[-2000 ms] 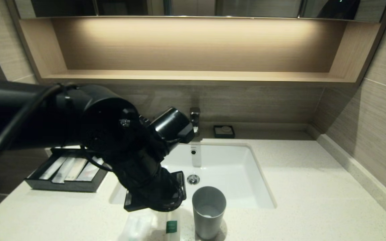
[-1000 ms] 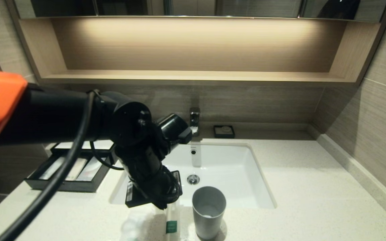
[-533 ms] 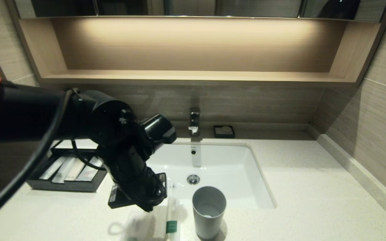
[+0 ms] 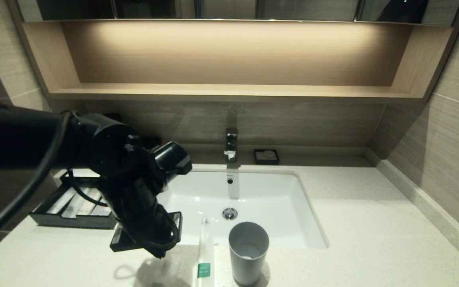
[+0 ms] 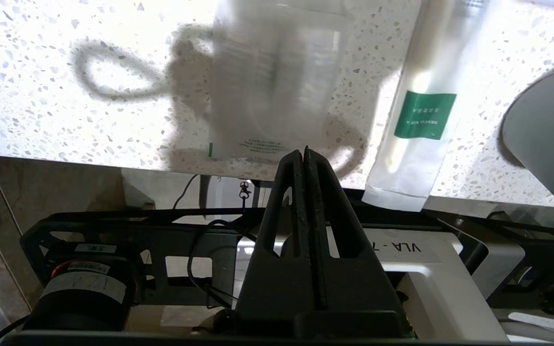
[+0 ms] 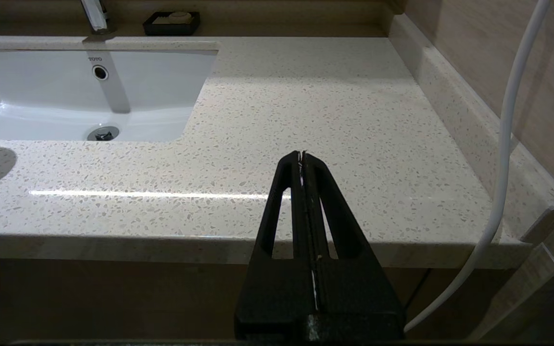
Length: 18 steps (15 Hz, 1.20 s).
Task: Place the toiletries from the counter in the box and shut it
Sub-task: Pick up the bathroom toiletry
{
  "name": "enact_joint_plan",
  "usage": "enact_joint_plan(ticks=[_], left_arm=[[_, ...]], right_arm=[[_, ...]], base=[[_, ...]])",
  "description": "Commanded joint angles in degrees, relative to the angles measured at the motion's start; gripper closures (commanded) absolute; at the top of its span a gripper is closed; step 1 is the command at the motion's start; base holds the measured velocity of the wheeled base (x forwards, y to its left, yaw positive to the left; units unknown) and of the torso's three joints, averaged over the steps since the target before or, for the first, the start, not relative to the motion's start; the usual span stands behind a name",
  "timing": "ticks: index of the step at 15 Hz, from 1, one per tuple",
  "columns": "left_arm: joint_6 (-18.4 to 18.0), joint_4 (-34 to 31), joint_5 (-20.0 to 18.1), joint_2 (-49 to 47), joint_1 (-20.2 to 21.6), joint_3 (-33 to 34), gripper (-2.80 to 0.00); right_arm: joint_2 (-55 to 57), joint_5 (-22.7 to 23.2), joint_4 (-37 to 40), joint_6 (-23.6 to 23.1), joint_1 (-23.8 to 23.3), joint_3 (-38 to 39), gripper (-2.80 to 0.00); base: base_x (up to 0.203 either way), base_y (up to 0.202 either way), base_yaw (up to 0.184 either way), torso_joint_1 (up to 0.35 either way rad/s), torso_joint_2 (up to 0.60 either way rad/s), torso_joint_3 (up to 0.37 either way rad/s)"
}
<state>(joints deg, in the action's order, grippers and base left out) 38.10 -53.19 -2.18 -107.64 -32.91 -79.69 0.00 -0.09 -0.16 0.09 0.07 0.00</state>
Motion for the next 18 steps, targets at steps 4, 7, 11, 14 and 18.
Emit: enact_joint_plan(ticks=[4, 7, 11, 14, 18], left_arm=[[0.65, -0.43, -0.81, -2.53, 0.66, -1.68, 0.00], [0.98, -0.99, -1.12, -3.74, 0.66, -3.20, 0.00], [1.01, -4.43, -1.31, -7.02, 2.80, -6.33, 0.00], [4.06, -4.64, -2.15, -8.71, 2.86, -8.93, 0.00], [8.04, -4.90, -3.35, -9.69, 2.68, -9.27, 0.00]], right_arm=[[-0.09, 0.00, -0.02, 0.00, 0.01, 0.09, 0.00], [-0.09, 0.00, -0.02, 0.00, 0.01, 0.09, 0.00], [-0.09, 0.00, -0.02, 0.00, 0.01, 0.09, 0.00], [-0.09, 0.00, -0.02, 0.00, 0.01, 0.09, 0.00], [-0.09, 0.00, -0.02, 0.00, 0.01, 0.09, 0.00]], base=[[0.000, 0.000, 0.000, 0.000, 0.00, 0.000], [0.000, 0.000, 0.000, 0.000, 0.00, 0.000], [0.000, 0.000, 0.000, 0.000, 0.00, 0.000], [0.000, 0.000, 0.000, 0.000, 0.00, 0.000], [0.000, 0.000, 0.000, 0.000, 0.00, 0.000]])
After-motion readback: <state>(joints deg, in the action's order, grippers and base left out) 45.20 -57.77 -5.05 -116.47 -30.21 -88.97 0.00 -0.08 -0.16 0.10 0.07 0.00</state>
